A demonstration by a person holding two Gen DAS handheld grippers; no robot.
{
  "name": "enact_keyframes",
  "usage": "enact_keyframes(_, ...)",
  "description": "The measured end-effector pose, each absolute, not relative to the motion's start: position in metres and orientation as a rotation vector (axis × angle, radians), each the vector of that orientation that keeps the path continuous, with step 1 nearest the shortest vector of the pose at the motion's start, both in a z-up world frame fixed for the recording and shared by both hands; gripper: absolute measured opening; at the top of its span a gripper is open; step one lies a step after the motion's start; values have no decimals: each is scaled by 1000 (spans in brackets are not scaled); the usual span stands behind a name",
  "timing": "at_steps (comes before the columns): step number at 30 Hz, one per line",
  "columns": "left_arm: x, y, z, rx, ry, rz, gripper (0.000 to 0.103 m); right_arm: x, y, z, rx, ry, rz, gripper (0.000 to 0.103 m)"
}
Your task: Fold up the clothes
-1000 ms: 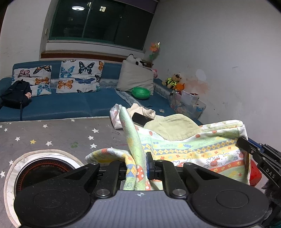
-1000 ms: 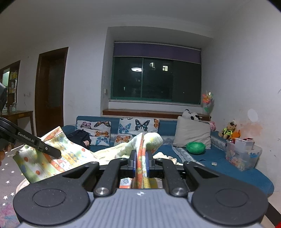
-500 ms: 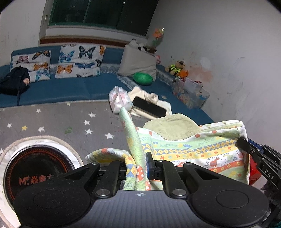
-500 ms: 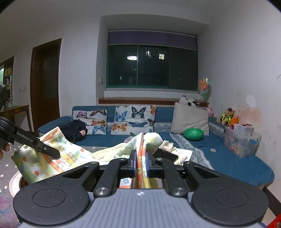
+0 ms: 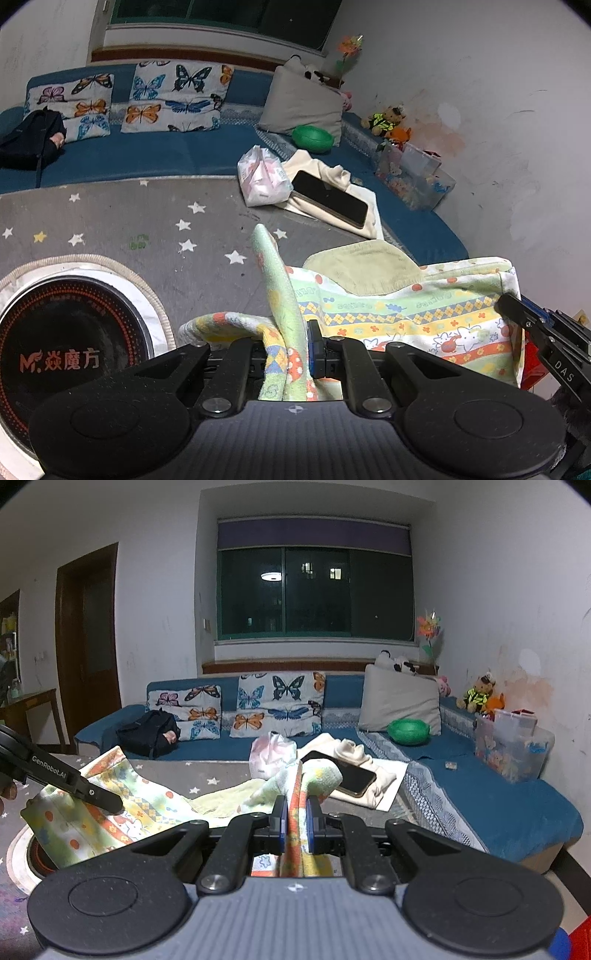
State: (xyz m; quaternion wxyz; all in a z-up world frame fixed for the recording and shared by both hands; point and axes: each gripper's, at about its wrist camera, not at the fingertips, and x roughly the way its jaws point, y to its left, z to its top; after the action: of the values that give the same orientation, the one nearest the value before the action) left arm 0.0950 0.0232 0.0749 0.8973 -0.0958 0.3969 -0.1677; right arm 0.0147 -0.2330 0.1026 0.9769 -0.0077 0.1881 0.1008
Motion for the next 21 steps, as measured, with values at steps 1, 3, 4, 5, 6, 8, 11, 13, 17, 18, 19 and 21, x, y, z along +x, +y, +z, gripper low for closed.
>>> enact_keyframes(1, 97, 23, 73, -201, 827, -346, 11, 17, -233, 101, -14, 384, 203, 9)
enact_keyframes(3, 101, 23, 68, -205, 837, -342, 11, 21, -232, 97, -9, 393, 202, 9)
enact_keyframes(4, 102, 22, 66, -207, 842, -341, 11, 23, -232, 95, -7, 398, 202, 9)
enact_keyframes(5, 103, 22, 63, -209, 847, -339, 11, 25, -232, 92, -7, 404, 202, 9)
enact_keyframes(6, 104, 22, 61, -209, 853, -337, 11, 27, -233, 90, -6, 411, 202, 9)
enact_keyframes(8, 106, 22, 56, -213, 862, -334, 11, 31, -233, 85, -6, 424, 201, 9)
enact_keyframes(11, 109, 22, 49, -217, 877, -329, 11, 38, -235, 77, -1, 444, 200, 9)
enact_keyframes(13, 110, 22, 43, -220, 887, -326, 11, 41, -236, 72, 5, 455, 199, 9)
enact_keyframes(17, 110, 23, 31, -230, 913, -318, 11, 43, -238, 62, 9, 475, 201, 9)
enact_keyframes(18, 110, 23, 28, -231, 919, -316, 11, 43, -238, 60, 10, 480, 201, 9)
enact_keyframes(19, 110, 24, 25, -233, 926, -315, 11, 42, -239, 57, 12, 487, 201, 9)
enact_keyframes(21, 109, 24, 19, -237, 939, -314, 11, 42, -240, 53, 16, 499, 201, 9)
